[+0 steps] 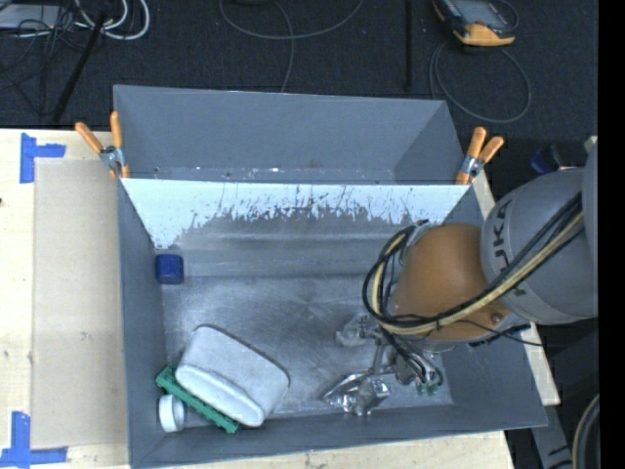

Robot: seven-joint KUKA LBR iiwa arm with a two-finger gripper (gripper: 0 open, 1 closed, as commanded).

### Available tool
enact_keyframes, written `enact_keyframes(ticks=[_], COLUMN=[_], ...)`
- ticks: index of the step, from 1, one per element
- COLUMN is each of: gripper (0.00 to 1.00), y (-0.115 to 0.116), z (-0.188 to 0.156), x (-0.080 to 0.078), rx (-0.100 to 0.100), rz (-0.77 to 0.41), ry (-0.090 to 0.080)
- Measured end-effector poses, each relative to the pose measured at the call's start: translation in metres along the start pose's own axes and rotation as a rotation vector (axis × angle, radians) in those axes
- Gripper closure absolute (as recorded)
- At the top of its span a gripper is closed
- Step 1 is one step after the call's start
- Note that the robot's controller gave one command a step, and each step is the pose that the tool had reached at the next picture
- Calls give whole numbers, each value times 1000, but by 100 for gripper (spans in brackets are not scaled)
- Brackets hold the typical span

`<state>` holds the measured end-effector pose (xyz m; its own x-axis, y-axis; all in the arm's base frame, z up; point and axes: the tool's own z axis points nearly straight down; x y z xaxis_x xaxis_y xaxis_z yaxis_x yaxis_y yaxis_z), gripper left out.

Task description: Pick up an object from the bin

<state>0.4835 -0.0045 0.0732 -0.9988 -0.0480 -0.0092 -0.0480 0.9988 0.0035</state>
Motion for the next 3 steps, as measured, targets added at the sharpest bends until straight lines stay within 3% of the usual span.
enact_keyframes(ticks=[1,2,3], gripper=[0,100,100], y=[-17,-18,-18], z=[-1,-2,-73], x=[7,9,7], rx=[0,3,4], rz=[37,37,37], ry=[-14,-5,2])
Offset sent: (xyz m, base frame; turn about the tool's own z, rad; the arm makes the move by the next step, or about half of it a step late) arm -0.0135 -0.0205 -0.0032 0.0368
